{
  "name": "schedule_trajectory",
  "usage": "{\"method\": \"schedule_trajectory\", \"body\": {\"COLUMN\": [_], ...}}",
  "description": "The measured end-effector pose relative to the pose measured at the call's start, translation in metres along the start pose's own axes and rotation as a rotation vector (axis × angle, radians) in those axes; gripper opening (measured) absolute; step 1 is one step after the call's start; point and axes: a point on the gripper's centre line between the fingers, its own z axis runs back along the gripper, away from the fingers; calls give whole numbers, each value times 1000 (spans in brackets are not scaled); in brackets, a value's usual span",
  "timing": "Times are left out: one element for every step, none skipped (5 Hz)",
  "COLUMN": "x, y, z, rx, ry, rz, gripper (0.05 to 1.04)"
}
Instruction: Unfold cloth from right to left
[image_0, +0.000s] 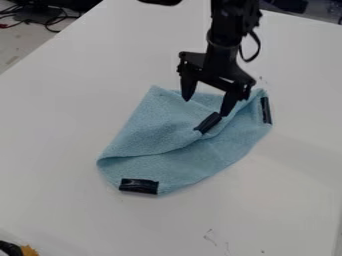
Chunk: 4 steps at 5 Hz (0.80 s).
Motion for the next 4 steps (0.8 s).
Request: {"method": "schedule_trajectory", "body": {"x": [-14,-15,-6,7], "y": [-2,-5,-5,3], "z": [-1,-7,-13,-16], "rx": [-12,-40,-49,-52], "ry": [-18,-49,-44,-17], "rz": [25,23,15,-11], "gripper": [999,999,999,999]}}
